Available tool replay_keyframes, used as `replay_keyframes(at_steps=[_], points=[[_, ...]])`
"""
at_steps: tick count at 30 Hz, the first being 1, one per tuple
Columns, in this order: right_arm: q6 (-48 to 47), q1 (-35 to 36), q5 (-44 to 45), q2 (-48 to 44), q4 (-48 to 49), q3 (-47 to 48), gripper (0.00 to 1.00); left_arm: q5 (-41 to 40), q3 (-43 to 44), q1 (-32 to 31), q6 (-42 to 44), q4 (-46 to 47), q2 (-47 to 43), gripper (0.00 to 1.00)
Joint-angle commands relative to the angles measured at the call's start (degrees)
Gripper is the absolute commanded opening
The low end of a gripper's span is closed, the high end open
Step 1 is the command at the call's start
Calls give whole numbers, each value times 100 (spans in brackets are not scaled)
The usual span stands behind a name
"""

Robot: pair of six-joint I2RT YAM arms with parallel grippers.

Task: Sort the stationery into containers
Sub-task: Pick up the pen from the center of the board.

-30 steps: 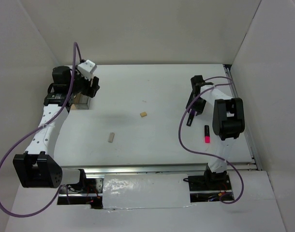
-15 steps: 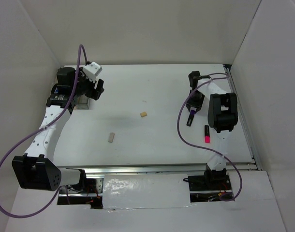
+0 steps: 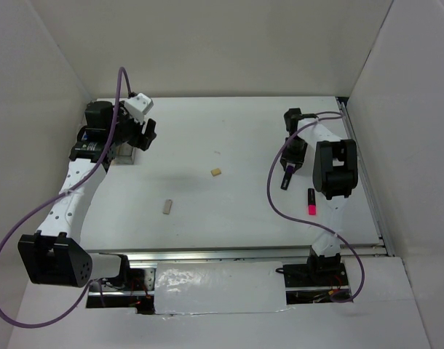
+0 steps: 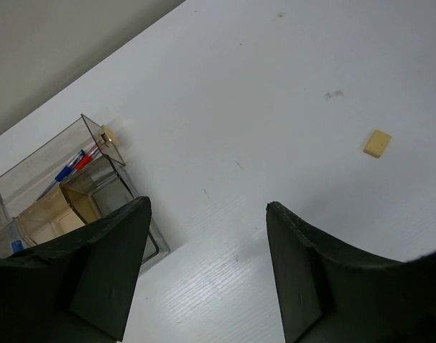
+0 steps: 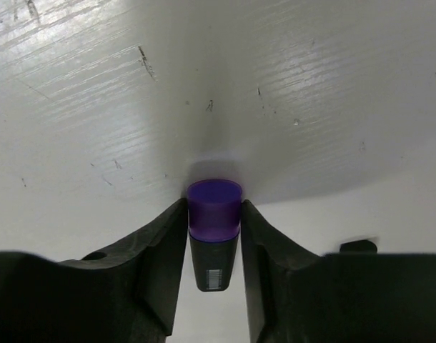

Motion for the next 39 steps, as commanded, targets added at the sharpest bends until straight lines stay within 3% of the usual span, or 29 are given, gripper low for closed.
replay_keyframes(at_steps=[1, 5, 6, 7, 12, 15, 18, 23, 28, 39], points=[[-28, -69, -54, -96, -129, -50, 40, 64, 14, 24, -84, 165, -182, 78], [-63, -104, -150, -131, -111, -120, 17, 152, -20, 24, -145, 156, -217, 78], [-81, -113, -220, -157, -77, -137, 2, 317, -47, 50, -206, 174, -243, 78], [-107, -113, -317, -166, -76, -198, 0, 432, -91, 76, -251, 226, -261, 78], [-239, 27, -1701, -771, 196, -523, 0, 2080, -582, 95, -1023, 455, -533, 81], [-213, 247, -2380, -1395, 617, -769, 0, 2611, -1030, -221, -2032, 867, -700, 86], [-108, 633, -2497, -1905, 908, -832, 0, 2604, -1426, -722, -2982, 1386, -814, 89], [375, 1510, -2015, -2512, 1259, -709, 0, 1884, -1664, -1653, -4027, 1702, -674, 87], [648, 2233, -1461, -2803, 1505, -560, 0, 1629, -1743, -2049, -4969, 2344, -341, 86], [894, 2893, -1618, -2847, 1471, -208, 0, 1374, -1690, -2234, -5252, 2618, 205, 86]])
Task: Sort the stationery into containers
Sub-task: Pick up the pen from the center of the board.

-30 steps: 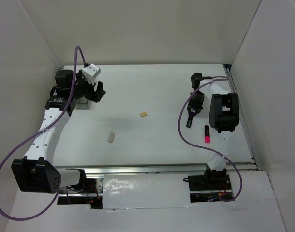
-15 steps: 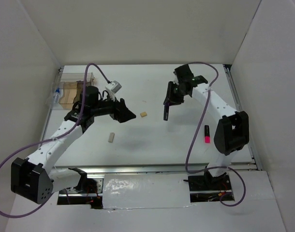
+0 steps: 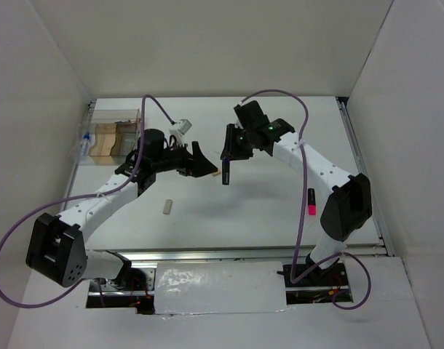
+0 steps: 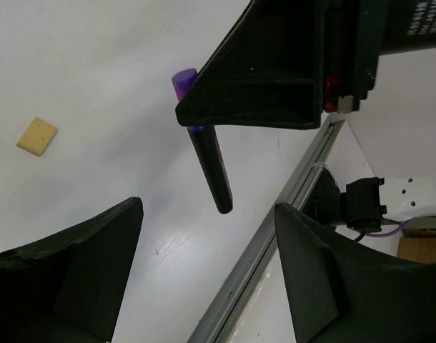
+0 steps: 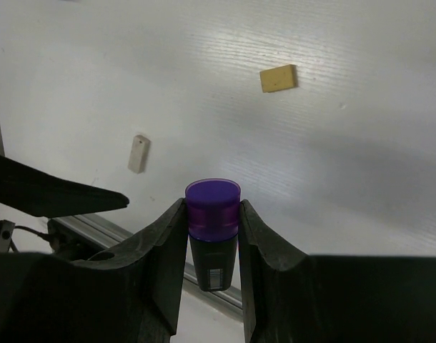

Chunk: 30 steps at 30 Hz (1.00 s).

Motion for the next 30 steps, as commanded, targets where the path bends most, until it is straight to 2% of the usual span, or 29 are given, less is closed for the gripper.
replay_keyframes(at_steps=[1, 16, 22, 23, 25, 26, 28, 29, 30], points=[[167, 71, -47, -202, 168, 358, 0, -78, 45, -104, -140, 344, 46, 86], [193, 106, -627, -71, 221, 455, 0, -359, 247, -464, -218, 581, 678, 72], [158, 98, -961, -71, 326, 368, 0, -429, 361, -464, -228, 590, 819, 50], [149, 98, -987, -71, 326, 359, 4, -421, 370, -464, -219, 582, 802, 39], [114, 106, -987, -62, 335, 350, 8, -342, 361, -455, -210, 616, 749, 28], [114, 98, -1014, -62, 335, 350, 11, -333, 361, -447, -210, 608, 740, 17], [114, 45, -1031, -62, 353, 315, 21, -315, 335, -429, -201, 555, 661, 7], [114, 36, -979, -70, 353, 306, 45, -298, 326, -386, -149, 520, 617, 0], [105, -16, -953, -79, 318, 314, 55, -271, 317, -350, -122, 381, 582, 0]])
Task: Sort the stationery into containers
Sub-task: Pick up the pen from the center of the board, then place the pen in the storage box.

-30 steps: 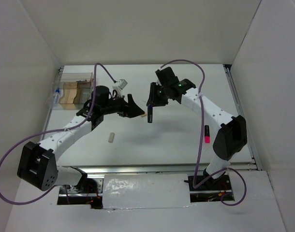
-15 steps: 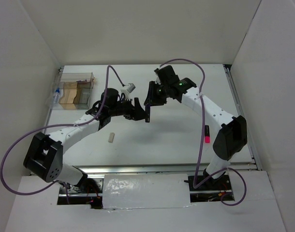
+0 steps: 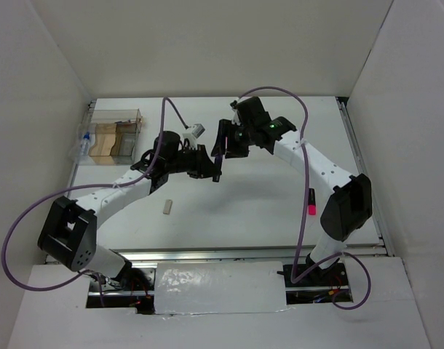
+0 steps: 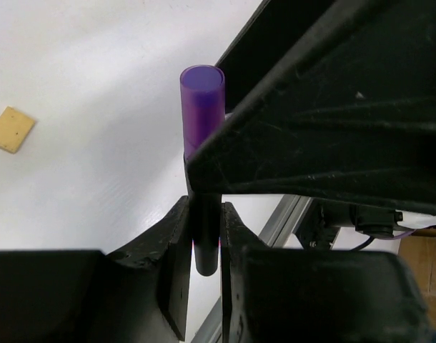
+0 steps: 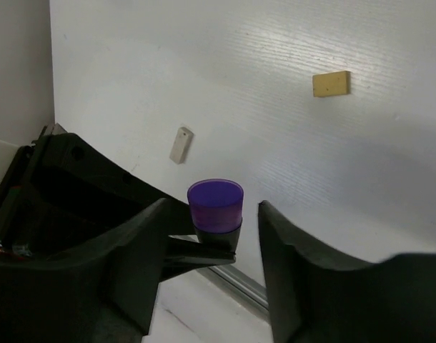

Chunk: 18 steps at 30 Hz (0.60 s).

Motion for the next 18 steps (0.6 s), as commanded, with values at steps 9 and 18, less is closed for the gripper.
replay_keyframes(at_steps=[9, 18], points=[[-1308, -1521, -688, -808, -121, -354, 75, 908, 851, 3130, 2669, -2900, -799, 0], [-2488, -2288, -288, -1081, -911, -1022, 68, -118, 3896, 5638, 5270, -4921, 1654, 0]])
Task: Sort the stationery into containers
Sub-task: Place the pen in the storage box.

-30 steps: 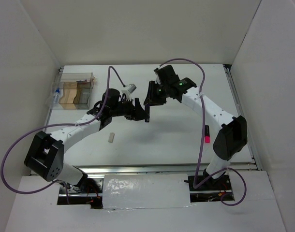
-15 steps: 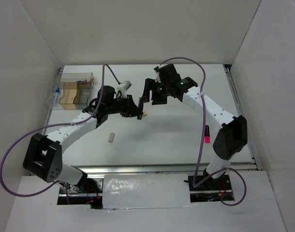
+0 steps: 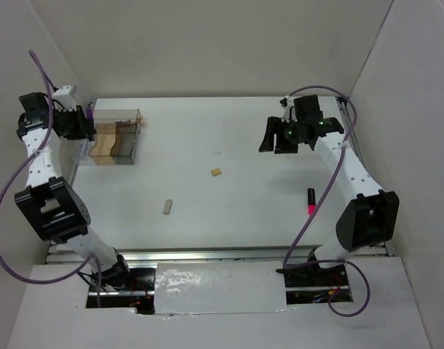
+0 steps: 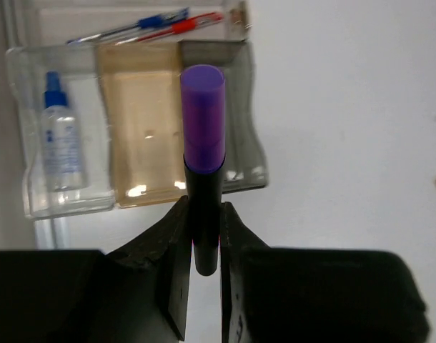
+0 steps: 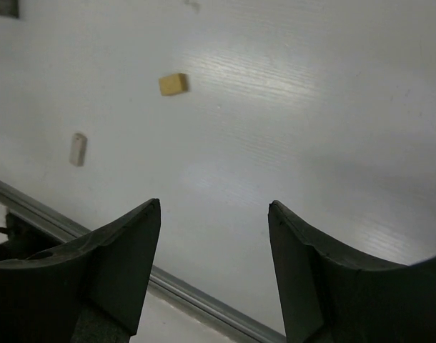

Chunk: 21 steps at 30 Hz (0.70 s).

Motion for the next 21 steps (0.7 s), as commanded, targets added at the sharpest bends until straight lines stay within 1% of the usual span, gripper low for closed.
replay_keyframes(at_steps=[1, 2, 5, 8, 10, 11, 14, 16, 19, 20, 21], points=[[-677, -233, 343, -220, -505, -288, 68, -416, 708, 289, 1138, -900, 770, 0], [-808, -313, 361, -264, -523, -367, 68, -504, 996, 307, 1130, -943, 1093, 0], [-1028, -603, 572, -378, -672, -543, 68, -767, 1481, 246, 1183, -1102, 1657, 1], [-1187, -946, 634, -387, -813, -693, 68, -874, 1588, 193, 1068, -874, 1940, 5], [-1257, -1035, 651, -396, -883, -842, 67, -987, 1597, 140, 1033, -786, 2037, 6], [-1258, -1322, 669, -387, -910, -886, 67, -1032, 1614, 114, 1015, -750, 2142, 6], [-1495, -1657, 713, -387, -945, -1062, 67, -1146, 1606, -9, 902, -592, 2292, 10], [-1617, -1807, 739, -379, -980, -1176, 67, -1207, 1606, -53, 875, -469, 2371, 15], [-1819, -2036, 879, -352, -1024, -1352, 66, -1304, 1667, -115, 787, -363, 2538, 25], [-1872, -2080, 897, -343, -1033, -1405, 66, -1331, 1693, -132, 787, -355, 2573, 31], [-1934, -2150, 924, -326, -1050, -1484, 66, -1357, 1737, -150, 778, -363, 2617, 34]])
